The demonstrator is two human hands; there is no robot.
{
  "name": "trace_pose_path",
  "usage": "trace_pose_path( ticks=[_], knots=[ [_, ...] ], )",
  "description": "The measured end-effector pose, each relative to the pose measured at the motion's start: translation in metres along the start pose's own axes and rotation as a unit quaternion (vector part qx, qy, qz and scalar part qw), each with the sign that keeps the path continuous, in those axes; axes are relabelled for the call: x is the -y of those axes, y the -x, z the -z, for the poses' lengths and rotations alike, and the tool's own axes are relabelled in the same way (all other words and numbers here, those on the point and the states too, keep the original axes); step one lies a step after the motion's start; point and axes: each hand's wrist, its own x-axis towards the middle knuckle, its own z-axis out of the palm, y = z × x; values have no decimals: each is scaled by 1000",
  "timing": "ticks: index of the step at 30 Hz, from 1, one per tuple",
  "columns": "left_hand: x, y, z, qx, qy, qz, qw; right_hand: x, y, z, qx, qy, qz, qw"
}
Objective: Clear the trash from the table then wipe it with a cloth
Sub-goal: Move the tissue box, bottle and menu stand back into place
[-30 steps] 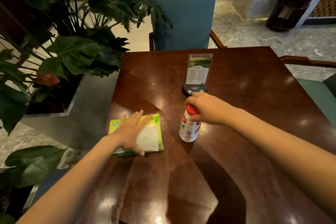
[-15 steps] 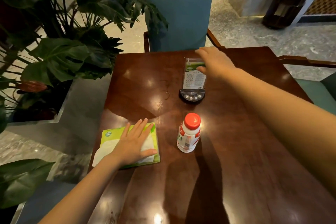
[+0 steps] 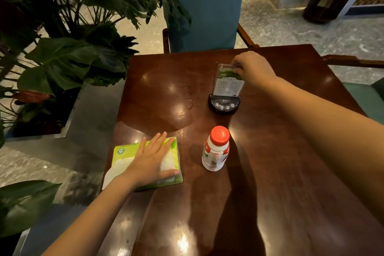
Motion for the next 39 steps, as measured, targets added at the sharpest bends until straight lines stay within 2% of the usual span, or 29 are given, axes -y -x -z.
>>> trace_pose_path(
  ticks=[4, 9, 12, 18, 31, 35, 39],
  knots=[
    [-21, 1, 12, -21, 63, -4, 998, -8, 24, 24, -3, -19, 5, 1000],
    [-67, -2, 22, -92, 187, -29, 978, -19, 69, 48, 27, -20, 29, 999],
    [-98, -3, 34, -169, 283, -77, 941, -23, 96, 51, 48, -22, 36, 998],
    [-129, -14, 43, -196, 432, 1, 880, -33, 138, 43, 65, -22, 46, 997],
    [-137, -14, 41, -203, 420, 69, 882, -43, 159, 31, 64, -52, 25, 996],
    [-146, -9, 50, -204, 381, 65, 899, -42, 157, 30, 86, -62, -2, 994],
    [-159, -3, 73, -252, 273, 64, 926, -38, 165, 34, 131, -35, -18, 991]
  ],
)
